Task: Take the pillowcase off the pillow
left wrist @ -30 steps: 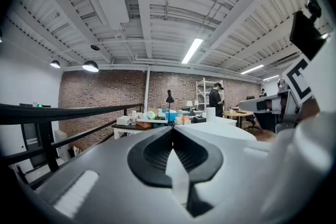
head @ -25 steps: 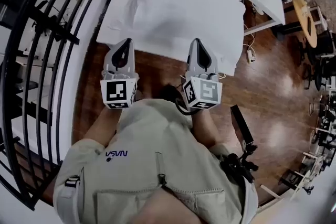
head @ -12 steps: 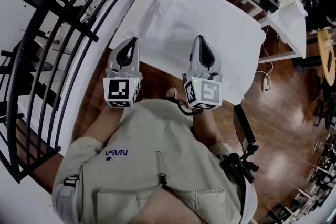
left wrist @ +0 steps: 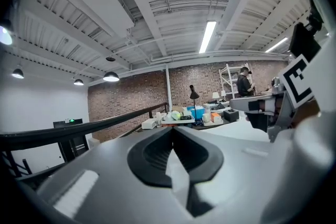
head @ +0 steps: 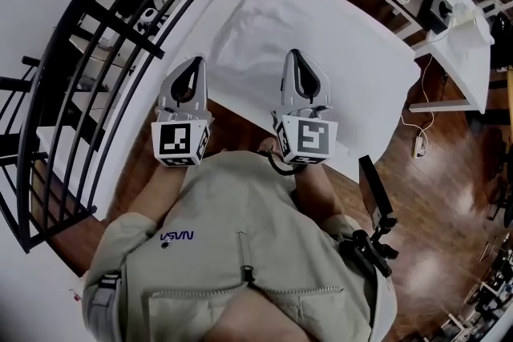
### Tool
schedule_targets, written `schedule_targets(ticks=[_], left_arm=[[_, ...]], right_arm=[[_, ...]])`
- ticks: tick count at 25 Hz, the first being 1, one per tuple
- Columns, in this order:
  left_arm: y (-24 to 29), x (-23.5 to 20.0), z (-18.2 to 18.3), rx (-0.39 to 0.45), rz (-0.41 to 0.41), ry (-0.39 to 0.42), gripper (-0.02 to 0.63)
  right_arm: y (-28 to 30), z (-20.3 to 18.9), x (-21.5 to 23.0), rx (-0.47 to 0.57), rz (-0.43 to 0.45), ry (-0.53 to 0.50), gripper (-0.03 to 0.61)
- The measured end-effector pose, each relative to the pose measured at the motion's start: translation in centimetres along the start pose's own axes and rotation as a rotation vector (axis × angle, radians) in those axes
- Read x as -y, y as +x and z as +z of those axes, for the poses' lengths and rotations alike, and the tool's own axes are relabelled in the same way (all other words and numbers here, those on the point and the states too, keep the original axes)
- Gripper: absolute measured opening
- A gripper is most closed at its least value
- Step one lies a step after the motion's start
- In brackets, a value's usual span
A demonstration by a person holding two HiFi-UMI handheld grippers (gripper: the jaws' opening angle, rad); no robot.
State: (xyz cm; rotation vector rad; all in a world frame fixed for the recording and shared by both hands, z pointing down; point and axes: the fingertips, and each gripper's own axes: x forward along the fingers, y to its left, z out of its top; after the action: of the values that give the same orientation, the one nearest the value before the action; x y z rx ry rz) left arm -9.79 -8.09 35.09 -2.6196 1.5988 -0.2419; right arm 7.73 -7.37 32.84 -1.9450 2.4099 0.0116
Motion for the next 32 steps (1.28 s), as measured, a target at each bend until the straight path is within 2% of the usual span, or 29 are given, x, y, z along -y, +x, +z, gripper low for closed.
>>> schedule_targets(ticks=[7,14,20,27,32], left_arm=[[1.4,0.3,-1.4,-0.060,-0.026,0.002,0.006],[4.5,-2.3,-2.3,-0.027,-0.124,-0.021,0.006],[7.4,-4.7,-1.2,0.031,-0.223,-0.032,0.006],[8.7,-5.9,-2.5,0.033,-0.325,-0.061,0.006],[9.2,-7.0,-3.2,0.023,-0.348,-0.080,0.006]], right_arm=[[1.4,-1.5,0.9,-0.052,-0.008,0.014,0.003],[3.4,-1.4,-0.1,-0.077,-0.105,-0.046,0.003],[5.4,-0.5,-1.9,-0.095,-0.191,-0.106,0.003],[6.2,-1.4,-3.9,-0.143,-0.276,-0.131,0.003],[7.0,-1.9,-5.1,-0.172,-0.283,-0.148,0.003]])
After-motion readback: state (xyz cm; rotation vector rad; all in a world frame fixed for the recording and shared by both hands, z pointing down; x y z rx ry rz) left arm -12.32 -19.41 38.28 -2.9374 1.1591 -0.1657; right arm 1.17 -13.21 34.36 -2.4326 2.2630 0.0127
